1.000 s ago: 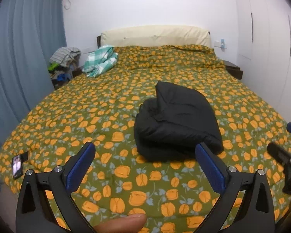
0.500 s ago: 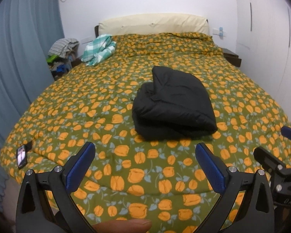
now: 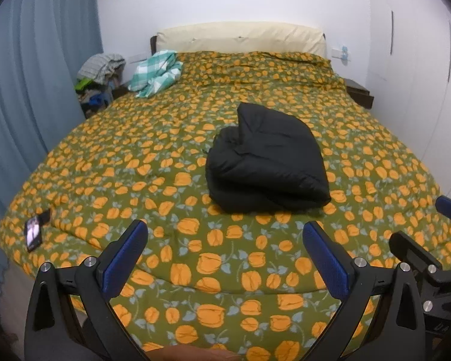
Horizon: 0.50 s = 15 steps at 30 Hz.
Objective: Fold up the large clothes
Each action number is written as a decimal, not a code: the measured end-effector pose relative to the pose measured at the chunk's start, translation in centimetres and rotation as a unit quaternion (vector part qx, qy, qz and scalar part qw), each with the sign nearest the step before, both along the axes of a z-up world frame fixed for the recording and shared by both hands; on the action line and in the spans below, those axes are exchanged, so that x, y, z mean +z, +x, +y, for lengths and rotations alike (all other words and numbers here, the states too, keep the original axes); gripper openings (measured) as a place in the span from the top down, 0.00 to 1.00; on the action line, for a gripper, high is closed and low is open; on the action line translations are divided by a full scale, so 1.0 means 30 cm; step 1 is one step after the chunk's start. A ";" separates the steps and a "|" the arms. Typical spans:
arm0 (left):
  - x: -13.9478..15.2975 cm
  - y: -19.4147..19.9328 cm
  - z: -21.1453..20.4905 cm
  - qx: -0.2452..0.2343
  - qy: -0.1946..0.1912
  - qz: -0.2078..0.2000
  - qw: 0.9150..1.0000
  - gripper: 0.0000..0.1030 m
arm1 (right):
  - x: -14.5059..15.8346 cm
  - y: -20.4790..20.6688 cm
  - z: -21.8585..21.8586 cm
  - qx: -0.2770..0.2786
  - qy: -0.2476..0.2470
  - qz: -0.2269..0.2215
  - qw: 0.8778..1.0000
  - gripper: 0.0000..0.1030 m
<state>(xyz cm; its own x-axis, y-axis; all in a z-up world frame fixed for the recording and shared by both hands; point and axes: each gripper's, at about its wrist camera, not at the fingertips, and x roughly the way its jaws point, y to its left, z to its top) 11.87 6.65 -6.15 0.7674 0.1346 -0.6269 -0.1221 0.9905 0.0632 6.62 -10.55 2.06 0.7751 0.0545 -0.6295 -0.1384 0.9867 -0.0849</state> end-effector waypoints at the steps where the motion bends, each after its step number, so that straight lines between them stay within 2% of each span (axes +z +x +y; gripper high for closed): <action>1: 0.001 -0.001 -0.003 0.000 -0.001 0.000 1.000 0.00 | -0.001 0.001 -0.001 -0.001 -0.001 0.000 1.000 0.03; 15: 0.007 -0.005 -0.008 -0.002 0.004 -0.003 1.000 0.01 | -0.005 0.003 -0.014 -0.009 -0.001 0.004 1.000 0.03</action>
<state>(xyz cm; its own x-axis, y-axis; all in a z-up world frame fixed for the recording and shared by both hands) 11.72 6.40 -5.94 0.7713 0.1367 -0.6216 -0.1188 0.9904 0.0703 6.70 -10.97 1.90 0.7711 0.0404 -0.6354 -0.1219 0.9889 -0.0851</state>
